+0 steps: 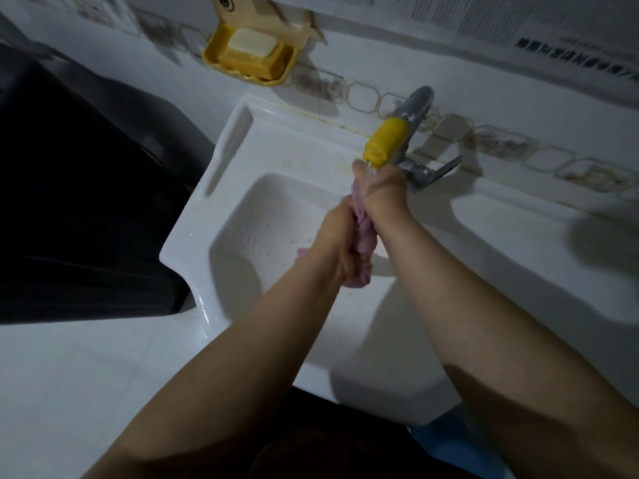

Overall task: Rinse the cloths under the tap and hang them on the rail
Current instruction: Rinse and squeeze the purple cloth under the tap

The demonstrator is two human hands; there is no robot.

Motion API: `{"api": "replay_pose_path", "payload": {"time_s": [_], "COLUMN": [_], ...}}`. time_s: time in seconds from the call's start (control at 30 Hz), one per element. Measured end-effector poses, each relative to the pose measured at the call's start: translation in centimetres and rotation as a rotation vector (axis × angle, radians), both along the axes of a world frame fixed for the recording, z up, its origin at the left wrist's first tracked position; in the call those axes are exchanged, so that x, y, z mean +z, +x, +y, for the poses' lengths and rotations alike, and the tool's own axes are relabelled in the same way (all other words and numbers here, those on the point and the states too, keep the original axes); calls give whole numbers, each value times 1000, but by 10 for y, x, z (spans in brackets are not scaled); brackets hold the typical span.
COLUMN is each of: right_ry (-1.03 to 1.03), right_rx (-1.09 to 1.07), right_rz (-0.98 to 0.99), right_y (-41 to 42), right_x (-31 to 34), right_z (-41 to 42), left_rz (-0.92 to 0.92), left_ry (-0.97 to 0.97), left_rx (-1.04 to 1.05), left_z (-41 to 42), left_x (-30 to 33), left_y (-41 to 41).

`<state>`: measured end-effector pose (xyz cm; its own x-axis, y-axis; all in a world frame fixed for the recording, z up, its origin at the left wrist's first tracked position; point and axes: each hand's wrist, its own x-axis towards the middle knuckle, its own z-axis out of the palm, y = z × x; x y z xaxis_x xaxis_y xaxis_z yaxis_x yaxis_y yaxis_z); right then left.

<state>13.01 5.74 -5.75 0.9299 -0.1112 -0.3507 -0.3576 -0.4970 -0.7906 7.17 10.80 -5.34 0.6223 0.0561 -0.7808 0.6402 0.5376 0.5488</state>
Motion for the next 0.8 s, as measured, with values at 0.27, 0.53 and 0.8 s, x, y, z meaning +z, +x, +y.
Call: {"api": "replay_pose_path", "payload": {"time_s": [0.27, 0.53, 0.8], "right_ry": [780, 760, 388], "right_rx": [150, 388, 317], "right_rz": [423, 495, 322], "right_y": [14, -7, -9], "right_x": [-2, -12, -20], "right_z": [-31, -52, -45], "left_rz": [-160, -319, -485], "left_ry": [-8, -111, 649], "left_rx": [-222, -421, -292], "left_z": [59, 80, 65], "left_x": [-9, -13, -18], "left_y": [11, 16, 28]}}
